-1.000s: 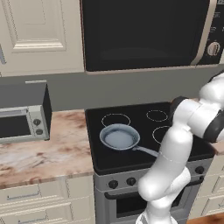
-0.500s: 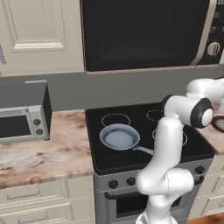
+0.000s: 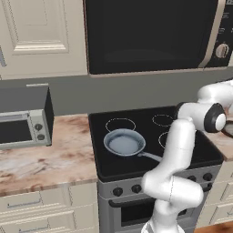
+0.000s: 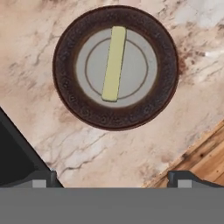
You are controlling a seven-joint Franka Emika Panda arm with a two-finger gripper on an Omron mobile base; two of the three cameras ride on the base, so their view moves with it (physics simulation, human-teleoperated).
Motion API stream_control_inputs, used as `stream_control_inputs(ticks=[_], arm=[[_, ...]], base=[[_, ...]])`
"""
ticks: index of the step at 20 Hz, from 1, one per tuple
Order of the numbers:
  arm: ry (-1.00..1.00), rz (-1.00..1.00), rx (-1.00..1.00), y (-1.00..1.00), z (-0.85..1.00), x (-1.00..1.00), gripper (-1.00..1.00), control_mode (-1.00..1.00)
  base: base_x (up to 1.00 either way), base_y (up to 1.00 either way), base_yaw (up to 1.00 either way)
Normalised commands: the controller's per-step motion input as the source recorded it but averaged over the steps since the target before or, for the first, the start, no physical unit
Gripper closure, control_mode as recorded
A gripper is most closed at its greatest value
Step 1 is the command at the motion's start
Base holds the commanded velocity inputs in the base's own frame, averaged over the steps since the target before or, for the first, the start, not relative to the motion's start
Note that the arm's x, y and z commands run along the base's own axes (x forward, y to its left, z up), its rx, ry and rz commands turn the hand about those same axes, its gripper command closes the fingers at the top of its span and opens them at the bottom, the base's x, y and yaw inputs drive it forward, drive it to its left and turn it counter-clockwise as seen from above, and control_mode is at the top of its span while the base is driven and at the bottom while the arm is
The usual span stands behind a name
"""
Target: Pick up the butter stick and place it in the pan. Then turn on the burner for the pan.
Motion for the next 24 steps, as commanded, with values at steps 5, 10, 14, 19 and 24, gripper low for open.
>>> stream_control_inputs(ticks=[5,10,14,19,24], arm=[[-0.02,0.00,0.00,-0.02,-0.48,0.31,-1.00,-1.00],[-0.18,0.00,-0.03,-0.03,-0.74,-0.01,-1.00,-1.00],[-0.28,0.00,-0.12,-0.10,-0.25,-0.15,-1.00,-1.00],[-0.09,0.00,-0.15,0.00,-0.26,0.04,-1.00,-1.00],[0.08,-0.02,-0.06,0.00,-0.04,0.39,-1.00,-1.00]], base=[[0.00,0.00,0.00],[0.00,0.00,0.00],[0.00,0.00,0.00],[0.00,0.00,0.00],[0.00,0.00,0.00]])
